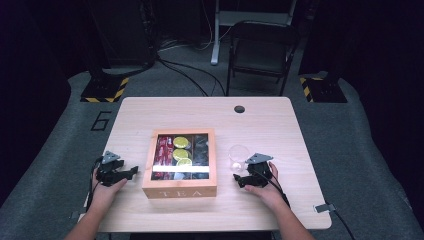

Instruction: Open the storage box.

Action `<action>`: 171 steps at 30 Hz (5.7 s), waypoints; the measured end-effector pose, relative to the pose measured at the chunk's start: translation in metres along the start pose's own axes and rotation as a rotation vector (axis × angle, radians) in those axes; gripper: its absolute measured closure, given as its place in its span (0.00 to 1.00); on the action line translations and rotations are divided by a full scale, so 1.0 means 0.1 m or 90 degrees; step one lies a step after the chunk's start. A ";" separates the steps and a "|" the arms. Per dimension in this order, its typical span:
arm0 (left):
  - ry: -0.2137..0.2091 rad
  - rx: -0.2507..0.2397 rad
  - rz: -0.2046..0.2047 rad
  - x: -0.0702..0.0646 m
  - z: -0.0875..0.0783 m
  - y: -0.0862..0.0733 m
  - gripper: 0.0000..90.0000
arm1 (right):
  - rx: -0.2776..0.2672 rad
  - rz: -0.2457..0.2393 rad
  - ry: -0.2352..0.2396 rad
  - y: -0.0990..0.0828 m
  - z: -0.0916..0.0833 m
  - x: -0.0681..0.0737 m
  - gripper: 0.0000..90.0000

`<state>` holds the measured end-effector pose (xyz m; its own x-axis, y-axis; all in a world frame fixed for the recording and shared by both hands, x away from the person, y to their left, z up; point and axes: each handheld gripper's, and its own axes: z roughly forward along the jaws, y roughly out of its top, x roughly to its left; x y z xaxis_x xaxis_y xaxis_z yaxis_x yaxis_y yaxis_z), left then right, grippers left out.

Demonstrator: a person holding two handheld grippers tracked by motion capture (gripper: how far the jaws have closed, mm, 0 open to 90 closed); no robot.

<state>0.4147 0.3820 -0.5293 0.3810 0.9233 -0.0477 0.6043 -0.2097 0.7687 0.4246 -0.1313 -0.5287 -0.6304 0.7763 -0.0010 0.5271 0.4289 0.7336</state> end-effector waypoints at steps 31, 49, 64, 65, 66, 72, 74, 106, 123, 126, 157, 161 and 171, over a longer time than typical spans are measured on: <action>-0.010 0.005 -0.009 -0.01 0.00 0.01 0.30 | 0.006 0.009 -0.001 0.01 -0.07 0.05 0.38; -0.039 -0.011 -0.026 -0.05 -0.32 0.14 0.48 | -0.044 -0.039 -0.011 0.27 -0.55 0.12 0.58; -0.038 -0.035 -0.014 -0.15 -0.43 0.19 0.46 | -0.085 -0.036 0.005 0.45 -0.79 0.16 0.62; -0.038 -0.039 -0.015 -0.15 -0.44 0.20 0.45 | -0.082 -0.032 -0.001 0.47 -0.81 0.15 0.62; -0.041 -0.035 -0.014 -0.15 -0.45 0.20 0.45 | -0.080 -0.028 -0.001 0.48 -0.83 0.14 0.63; -0.039 -0.040 -0.020 -0.13 -0.48 0.19 0.44 | -0.091 -0.039 0.006 0.52 -0.94 0.21 0.68; -0.036 -0.041 -0.021 -0.13 -0.48 0.19 0.44 | -0.096 -0.050 0.014 0.55 -0.97 0.26 0.70; -0.032 -0.039 -0.020 -0.09 -0.46 0.15 0.44 | -0.051 -0.138 0.201 0.30 -0.67 0.89 1.00; -0.038 -0.025 -0.017 -0.09 -0.45 0.14 0.44 | -0.028 -0.140 0.197 0.28 -0.59 0.88 0.99; -0.036 -0.028 -0.018 -0.08 -0.46 0.14 0.44 | -0.030 -0.137 0.196 0.28 -0.58 0.90 0.99; -0.016 -0.041 -0.030 -0.08 -0.68 0.00 0.44 | -0.047 -0.118 0.236 0.46 -0.54 0.88 0.99; -0.015 -0.050 -0.031 -0.11 -0.74 -0.02 0.44 | -0.035 -0.120 0.236 0.51 -0.52 0.90 0.98; -0.044 -0.076 0.024 -0.36 -0.90 0.01 0.44 | -0.054 -0.121 0.226 0.64 -0.54 0.92 0.95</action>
<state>0.3381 0.3774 -0.4694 0.4519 0.8901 -0.0583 0.5025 -0.2000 0.8412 0.3697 -0.0573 -0.4455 -0.8774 0.4727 0.0824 0.3433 0.4985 0.7961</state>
